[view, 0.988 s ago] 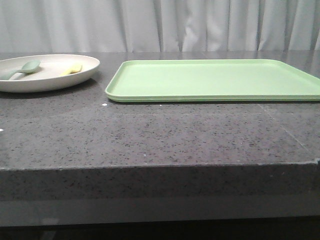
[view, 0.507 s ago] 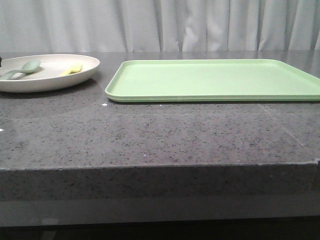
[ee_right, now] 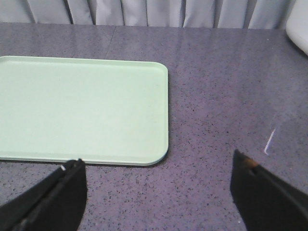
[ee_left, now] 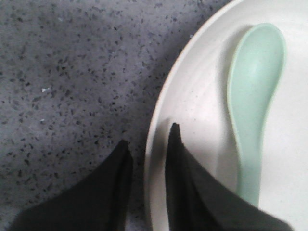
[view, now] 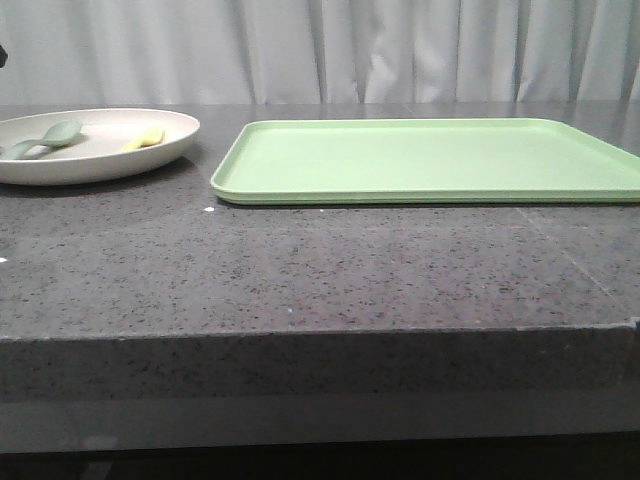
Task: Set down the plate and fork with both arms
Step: 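Grasp the cream plate's rim with the left gripper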
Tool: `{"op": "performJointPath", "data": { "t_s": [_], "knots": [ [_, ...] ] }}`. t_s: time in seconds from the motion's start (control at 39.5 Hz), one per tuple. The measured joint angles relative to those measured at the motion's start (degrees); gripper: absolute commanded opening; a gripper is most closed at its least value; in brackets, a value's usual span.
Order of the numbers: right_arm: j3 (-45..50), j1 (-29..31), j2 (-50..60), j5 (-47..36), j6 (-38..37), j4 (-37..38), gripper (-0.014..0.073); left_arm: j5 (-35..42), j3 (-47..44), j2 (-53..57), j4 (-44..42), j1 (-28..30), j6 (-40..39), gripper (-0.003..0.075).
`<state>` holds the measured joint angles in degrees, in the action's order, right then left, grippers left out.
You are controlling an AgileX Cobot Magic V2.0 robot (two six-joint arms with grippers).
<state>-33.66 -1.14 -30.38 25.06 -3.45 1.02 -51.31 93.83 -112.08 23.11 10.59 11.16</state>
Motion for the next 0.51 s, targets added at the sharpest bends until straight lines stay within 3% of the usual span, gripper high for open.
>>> {"op": "performJointPath", "data": {
  "t_s": [0.18, 0.51],
  "knots": [
    [0.0, 0.0, 0.0, 0.0, 0.0, 0.0, 0.0624, 0.3, 0.0, 0.0, 0.2, 0.0, 0.0, -0.0018],
    [0.0, 0.0, 0.0, 0.0, 0.0, 0.0, 0.0624, -0.4, 0.7, 0.0, 0.9, 0.0, 0.0, -0.0018]
  ]
}}
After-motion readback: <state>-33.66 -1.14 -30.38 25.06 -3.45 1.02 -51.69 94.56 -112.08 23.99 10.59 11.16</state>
